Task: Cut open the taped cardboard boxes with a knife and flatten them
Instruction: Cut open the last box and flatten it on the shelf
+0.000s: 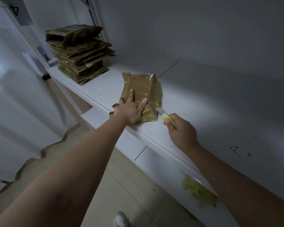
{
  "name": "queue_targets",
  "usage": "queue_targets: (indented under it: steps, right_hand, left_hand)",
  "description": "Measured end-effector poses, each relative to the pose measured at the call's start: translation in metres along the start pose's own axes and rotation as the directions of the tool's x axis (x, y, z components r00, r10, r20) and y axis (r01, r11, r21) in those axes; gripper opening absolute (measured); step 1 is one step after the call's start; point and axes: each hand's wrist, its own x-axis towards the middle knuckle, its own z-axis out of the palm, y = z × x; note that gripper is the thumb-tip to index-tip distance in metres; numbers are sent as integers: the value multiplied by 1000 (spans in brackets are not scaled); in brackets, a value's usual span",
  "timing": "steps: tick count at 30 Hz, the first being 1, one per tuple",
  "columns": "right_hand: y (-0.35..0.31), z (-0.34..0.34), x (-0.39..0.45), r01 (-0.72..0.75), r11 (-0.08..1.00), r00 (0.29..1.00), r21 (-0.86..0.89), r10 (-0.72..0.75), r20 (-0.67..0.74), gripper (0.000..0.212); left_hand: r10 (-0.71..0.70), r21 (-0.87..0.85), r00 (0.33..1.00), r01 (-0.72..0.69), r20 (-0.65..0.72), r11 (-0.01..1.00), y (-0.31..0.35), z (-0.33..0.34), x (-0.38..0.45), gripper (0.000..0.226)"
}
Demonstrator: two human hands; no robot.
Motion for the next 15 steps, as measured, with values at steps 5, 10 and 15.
queue_targets:
  steps: [5,10,15]
  right_hand:
    - [5,3,-4,84,996,991,-23,-86,-103,47]
    - [4,2,-7,30,999,983,19,-26,-183,42]
    - [10,-2,-7,-56,981,970,184,97,-222,34]
  left_hand:
    - [0,1,1000,0,15,1000,1,0,0,53]
    - [0,-19,1000,1,19,1000,2,1,0,52]
    - [1,-31,1000,0,15,1000,1,1,0,52]
